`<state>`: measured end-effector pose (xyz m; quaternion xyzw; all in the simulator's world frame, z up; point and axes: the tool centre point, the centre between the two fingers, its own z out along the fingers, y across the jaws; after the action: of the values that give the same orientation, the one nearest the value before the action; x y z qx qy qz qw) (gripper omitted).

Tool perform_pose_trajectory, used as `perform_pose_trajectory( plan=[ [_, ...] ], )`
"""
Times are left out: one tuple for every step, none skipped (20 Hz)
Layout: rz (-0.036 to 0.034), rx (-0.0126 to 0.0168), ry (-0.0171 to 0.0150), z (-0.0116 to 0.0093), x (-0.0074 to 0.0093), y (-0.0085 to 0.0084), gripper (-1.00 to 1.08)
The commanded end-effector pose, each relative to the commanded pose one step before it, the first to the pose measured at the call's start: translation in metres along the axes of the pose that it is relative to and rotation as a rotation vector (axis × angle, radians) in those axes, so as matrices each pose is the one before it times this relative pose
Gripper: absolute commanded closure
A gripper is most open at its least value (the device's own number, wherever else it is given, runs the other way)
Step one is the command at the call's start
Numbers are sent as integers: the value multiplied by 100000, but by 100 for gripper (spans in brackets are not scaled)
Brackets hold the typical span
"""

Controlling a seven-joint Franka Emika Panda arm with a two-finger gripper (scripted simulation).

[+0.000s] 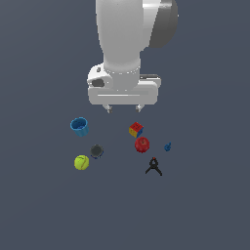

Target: Pick up a designated object from a clutter of objects.

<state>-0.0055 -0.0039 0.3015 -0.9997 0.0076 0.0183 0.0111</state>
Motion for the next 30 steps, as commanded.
perform_pose_trajectory(
  plan=[
    [0,0,0,0,0,1,-20],
    [-29,-7,63,-17,23,22,-20],
    [-115,-25,259,-92,40,45,-20],
    [-173,-40,387,-133,76,82,-20],
    [-232,-61,509,-179,102,108,-20],
    [-201,-62,424,-155,86,87,-20],
    [-130,-50,258,-101,54,51,-20],
    [-54,-29,90,-43,21,17,-20],
    [28,8,-62,24,-11,-12,-20],
    [42,52,-17,36,-13,4,-20],
    [61,114,49,53,8,54,-20],
    [87,175,97,83,16,85,-20],
    [140,262,129,120,16,125,-20],
    [184,325,150,160,19,154,-20],
    [232,397,185,193,20,191,-20],
    [275,455,226,224,23,227,-20],
    [320,510,267,254,25,262,-20],
    [377,570,309,286,24,303,-20],
    [432,620,353,315,23,343,-20],
    [493,666,402,345,21,386,-20],
    [562,712,456,374,16,434,-20],
    [635,748,513,402,10,483,-20],
    [712,775,572,428,3,534,-20],
    [796,795,635,453,-8,588,-20],
    [885,805,701,475,-20,645,-20],
    [979,802,769,496,-35,704,-20],
    [1078,788,840,514,-53,765,-20],
    [1184,760,913,530,-74,830,-20],
    [1294,717,987,543,-99,898,-20],
    [1378,645,1037,543,-123,947,-20]
  ],
)
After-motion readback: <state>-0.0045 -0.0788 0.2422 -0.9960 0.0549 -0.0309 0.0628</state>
